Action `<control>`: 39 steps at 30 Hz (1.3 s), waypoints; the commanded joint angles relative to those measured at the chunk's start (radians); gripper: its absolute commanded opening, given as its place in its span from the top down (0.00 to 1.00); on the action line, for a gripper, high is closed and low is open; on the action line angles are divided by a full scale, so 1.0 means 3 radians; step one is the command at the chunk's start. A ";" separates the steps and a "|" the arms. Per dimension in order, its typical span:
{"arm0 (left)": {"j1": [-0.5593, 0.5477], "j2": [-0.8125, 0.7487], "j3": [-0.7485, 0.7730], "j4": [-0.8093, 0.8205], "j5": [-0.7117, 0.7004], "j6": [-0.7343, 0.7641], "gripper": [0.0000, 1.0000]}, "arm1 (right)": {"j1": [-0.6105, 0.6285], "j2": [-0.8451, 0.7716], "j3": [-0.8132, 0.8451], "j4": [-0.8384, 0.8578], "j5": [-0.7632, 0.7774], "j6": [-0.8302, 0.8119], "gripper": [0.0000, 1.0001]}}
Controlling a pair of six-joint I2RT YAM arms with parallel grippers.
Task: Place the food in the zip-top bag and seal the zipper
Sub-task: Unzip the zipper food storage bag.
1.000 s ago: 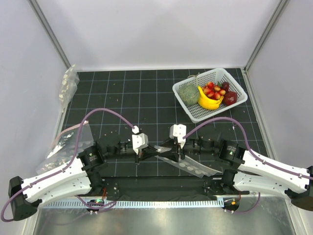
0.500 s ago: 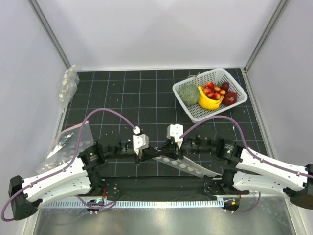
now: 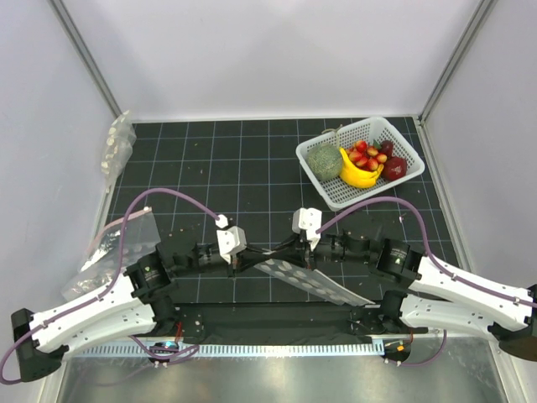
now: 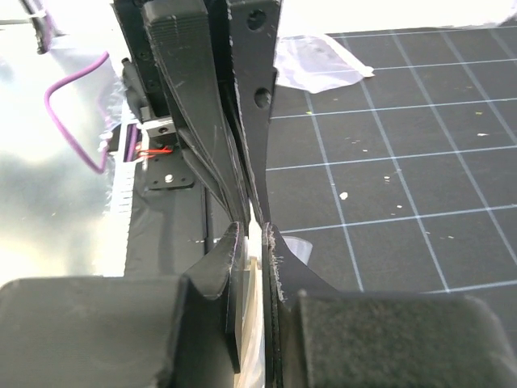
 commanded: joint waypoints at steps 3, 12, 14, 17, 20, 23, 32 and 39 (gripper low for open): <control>0.0002 -0.0074 0.0076 -0.0094 -0.0704 -0.0086 1.00 | 0.0007 -0.0107 0.0036 0.0030 0.0154 0.0055 0.99; 0.0002 -0.0320 0.0005 -0.0273 -0.1579 -0.0194 1.00 | 0.0002 -0.0143 0.0006 0.0065 0.0344 0.0111 0.99; 0.0002 -0.0427 -0.0036 -0.0258 -0.1804 -0.0204 1.00 | 0.0007 -0.0178 0.0000 0.0065 0.0405 0.0116 0.99; 0.0002 -0.0616 -0.0113 -0.0253 -0.2191 -0.0225 1.00 | 0.0002 -0.0270 -0.0035 0.0066 0.0578 0.0142 0.99; 0.0007 -0.0815 -0.0210 -0.0232 -0.2539 -0.0210 1.00 | 0.0002 -0.0357 -0.0076 0.0050 0.0772 0.0162 0.99; -0.0003 -0.1183 -0.0343 -0.0191 -0.2831 -0.0148 1.00 | 0.0002 -0.0536 -0.0183 0.0096 0.1079 0.0188 0.99; -0.0111 -0.2304 -0.0727 0.0059 -0.3415 -0.0107 1.00 | 0.0002 -0.1343 -0.0587 0.0479 0.2010 0.0173 0.99; -0.0111 -0.2237 -0.0773 0.0207 -0.3140 0.0010 0.99 | 0.0002 -0.1422 -0.0670 0.0551 0.1990 0.0173 0.92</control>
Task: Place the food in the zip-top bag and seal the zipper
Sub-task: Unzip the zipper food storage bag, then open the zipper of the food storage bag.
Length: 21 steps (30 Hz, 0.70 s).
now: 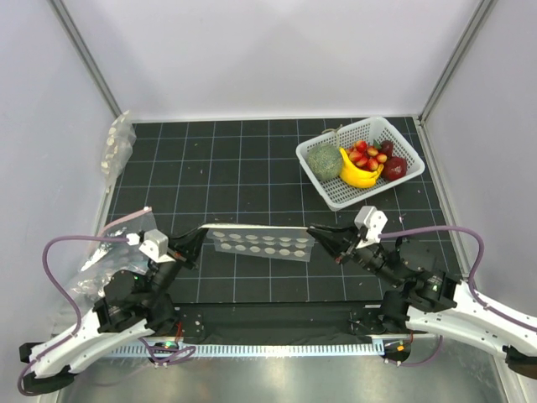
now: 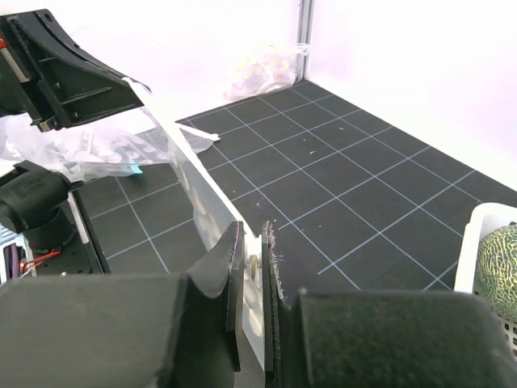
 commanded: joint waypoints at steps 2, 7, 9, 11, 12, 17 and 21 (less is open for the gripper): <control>0.0057 -0.0059 0.0004 0.0331 -0.0298 0.0163 0.99 | -0.0034 0.0097 0.0102 0.0175 0.0253 -0.0037 0.69; 0.0057 0.0262 -0.0042 0.0571 0.0217 0.0372 1.00 | -0.0034 0.0383 0.0195 0.0144 -0.0161 -0.0052 0.33; 0.0057 0.0533 0.0040 0.0556 0.0570 0.0475 1.00 | -0.0034 0.0531 0.0266 0.0078 -0.0339 -0.0068 0.32; 0.0057 0.0823 0.0152 0.0500 0.0926 0.0557 1.00 | -0.0034 0.0629 0.0322 0.0047 -0.0417 -0.0063 0.32; 0.0057 0.0906 0.0183 0.0490 0.1040 0.0577 1.00 | -0.0034 0.0710 0.0333 0.0042 -0.0448 -0.0068 0.32; 0.0057 0.1301 0.0306 0.0484 0.1552 0.0700 1.00 | -0.0039 0.0936 0.0435 -0.0025 -0.0473 -0.0073 0.40; 0.0057 0.1383 0.0321 0.0474 0.1803 0.0771 1.00 | -0.0034 0.1100 0.0522 -0.0152 -0.0826 -0.0088 0.44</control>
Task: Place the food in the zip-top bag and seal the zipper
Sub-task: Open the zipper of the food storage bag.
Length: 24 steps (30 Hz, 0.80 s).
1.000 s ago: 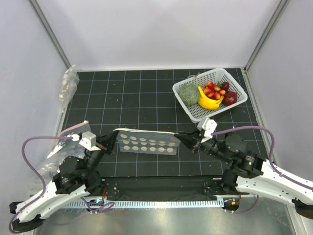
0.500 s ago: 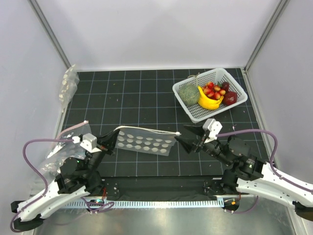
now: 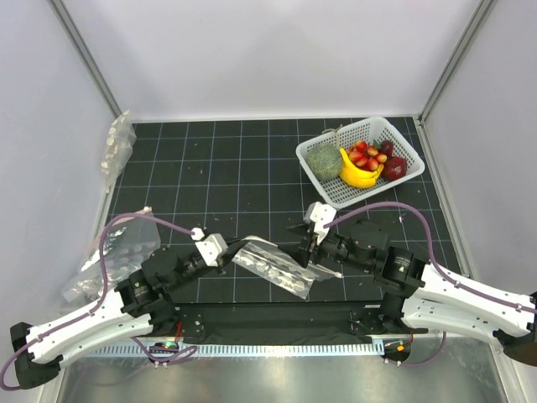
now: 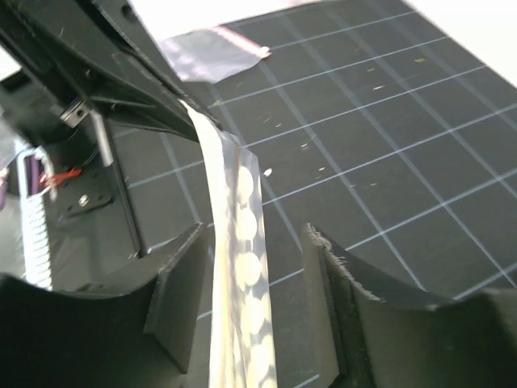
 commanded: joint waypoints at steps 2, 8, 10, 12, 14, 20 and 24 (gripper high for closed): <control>0.0009 -0.0034 0.0124 0.0142 0.0405 0.0164 1.00 | 0.0001 0.0168 0.0285 -0.0094 -0.0271 -0.0045 0.52; 0.0009 -0.0162 0.0057 0.0168 0.0282 0.0169 1.00 | -0.0004 0.0342 0.0409 -0.0273 -0.0291 -0.0045 0.59; 0.0009 -0.0172 0.0057 0.0163 0.0277 0.0169 1.00 | -0.0009 0.0332 0.0409 -0.0268 -0.0286 -0.0050 0.60; 0.0009 -0.0182 0.0057 0.0168 0.0277 0.0164 1.00 | -0.0004 0.0302 0.0393 -0.0263 -0.0286 -0.0045 0.61; 0.0009 -0.0187 0.0052 0.0178 0.0277 0.0159 1.00 | -0.0004 0.0286 0.0383 -0.0258 -0.0261 -0.0045 0.63; 0.0014 -0.0208 0.0042 0.0188 0.0277 0.0159 1.00 | -0.0004 0.0311 0.0398 -0.0289 -0.0163 -0.0045 0.67; 0.0009 -0.0233 0.0027 0.0204 0.0277 0.0159 1.00 | -0.0004 0.0342 0.0414 -0.0309 -0.0056 -0.0035 0.70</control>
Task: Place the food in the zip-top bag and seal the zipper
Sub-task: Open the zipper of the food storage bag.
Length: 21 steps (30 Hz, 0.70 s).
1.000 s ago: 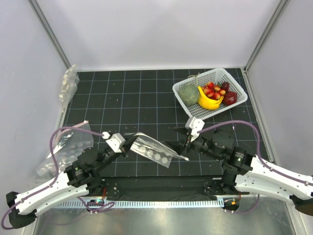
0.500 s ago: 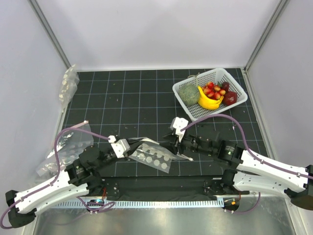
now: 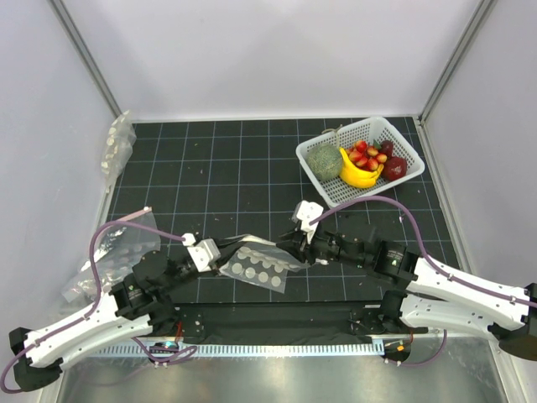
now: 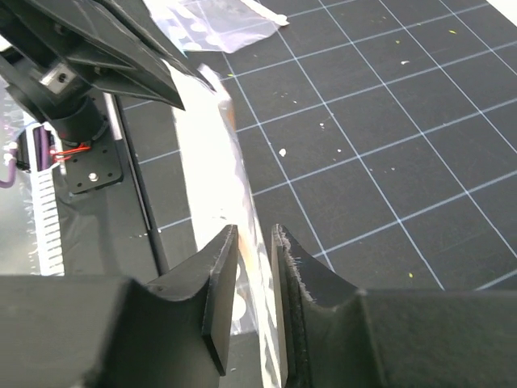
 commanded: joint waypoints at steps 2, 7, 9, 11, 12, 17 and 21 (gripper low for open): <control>0.0009 -0.0052 0.0022 0.0211 0.0039 0.0018 1.00 | -0.0004 0.0030 0.0143 0.0005 0.0181 -0.0016 0.72; 0.0009 -0.0057 0.0011 0.0227 0.0054 0.0007 1.00 | -0.0004 0.0096 0.0168 -0.0005 0.0201 -0.0016 0.74; 0.0009 -0.0057 0.0011 0.0232 0.0065 0.0012 1.00 | -0.0004 0.0137 0.0179 -0.0026 0.0217 -0.0011 0.75; 0.0009 -0.0047 0.0011 0.0242 0.0085 0.0012 1.00 | 0.0001 0.0168 0.0199 -0.0031 0.0217 -0.0011 0.75; 0.0009 -0.0046 0.0011 0.0242 0.0095 0.0012 1.00 | -0.0004 0.0203 0.0204 -0.0031 0.0212 -0.0011 0.75; 0.0009 -0.0006 0.0017 0.0263 0.0141 0.0007 1.00 | 0.0021 0.0295 0.0235 -0.0021 0.0206 0.0000 0.75; 0.0009 0.0066 0.0027 0.0278 0.0202 0.0002 1.00 | 0.0082 0.0357 0.0245 0.0000 0.0217 -0.0016 0.75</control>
